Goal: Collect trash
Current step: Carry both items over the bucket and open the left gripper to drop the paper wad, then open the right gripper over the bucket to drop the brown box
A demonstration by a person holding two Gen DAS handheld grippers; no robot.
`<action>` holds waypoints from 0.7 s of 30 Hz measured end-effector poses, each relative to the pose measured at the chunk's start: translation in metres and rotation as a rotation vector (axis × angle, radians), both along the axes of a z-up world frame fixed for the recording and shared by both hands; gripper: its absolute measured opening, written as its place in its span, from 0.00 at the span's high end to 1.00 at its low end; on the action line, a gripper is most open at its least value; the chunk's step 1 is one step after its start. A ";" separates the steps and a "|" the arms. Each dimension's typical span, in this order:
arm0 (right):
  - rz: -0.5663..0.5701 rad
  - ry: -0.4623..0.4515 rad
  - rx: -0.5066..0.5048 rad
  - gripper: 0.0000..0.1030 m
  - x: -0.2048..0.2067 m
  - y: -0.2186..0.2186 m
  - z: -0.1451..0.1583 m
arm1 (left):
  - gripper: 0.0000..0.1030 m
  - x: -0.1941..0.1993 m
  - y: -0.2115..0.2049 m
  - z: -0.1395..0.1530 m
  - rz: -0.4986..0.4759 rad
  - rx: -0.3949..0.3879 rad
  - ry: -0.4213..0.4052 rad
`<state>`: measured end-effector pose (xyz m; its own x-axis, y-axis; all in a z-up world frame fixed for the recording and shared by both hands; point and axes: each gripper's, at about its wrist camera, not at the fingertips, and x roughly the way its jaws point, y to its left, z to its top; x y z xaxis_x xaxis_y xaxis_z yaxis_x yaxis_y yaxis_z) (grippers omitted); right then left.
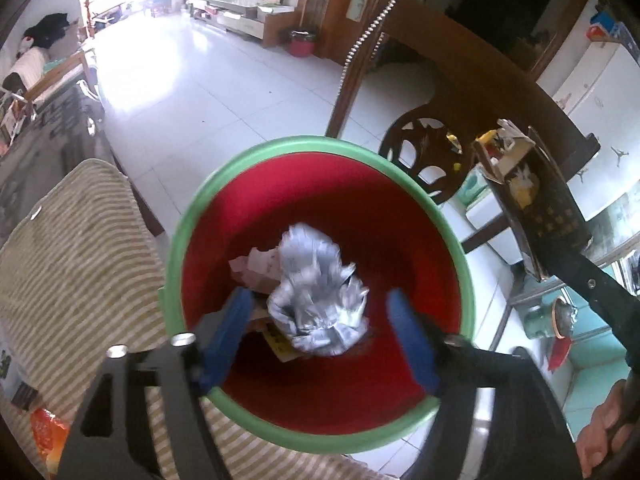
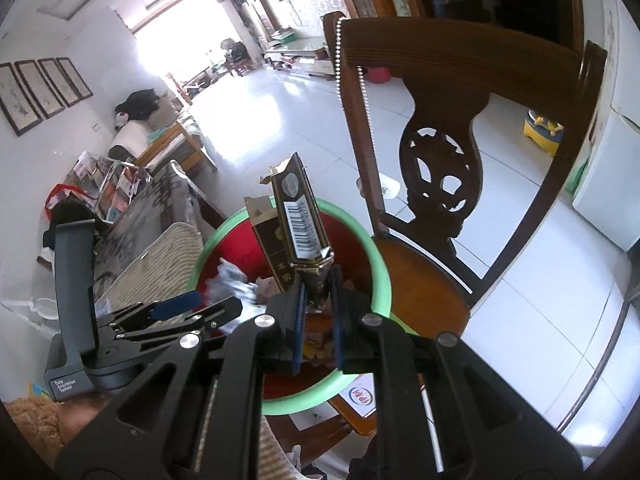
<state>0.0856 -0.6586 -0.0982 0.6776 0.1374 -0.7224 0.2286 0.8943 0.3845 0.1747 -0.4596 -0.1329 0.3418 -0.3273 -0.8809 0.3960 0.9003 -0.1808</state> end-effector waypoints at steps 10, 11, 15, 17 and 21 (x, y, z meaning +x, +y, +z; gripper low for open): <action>0.111 0.035 0.001 0.83 0.031 0.038 -0.011 | 0.22 -0.005 0.067 0.035 0.140 -0.019 -0.102; 0.111 0.038 -0.004 0.62 0.033 0.042 -0.011 | 0.22 -0.010 0.077 0.040 0.160 -0.022 -0.115; 0.106 0.013 -0.008 0.32 0.035 0.058 -0.005 | 0.21 -0.024 0.112 0.048 0.224 -0.023 -0.152; 0.115 0.011 -0.025 0.32 0.036 0.068 -0.003 | 0.21 -0.031 0.130 0.050 0.262 -0.026 -0.160; 0.132 0.007 -0.018 0.30 0.036 0.092 0.002 | 0.21 -0.051 0.178 0.051 0.363 -0.042 -0.163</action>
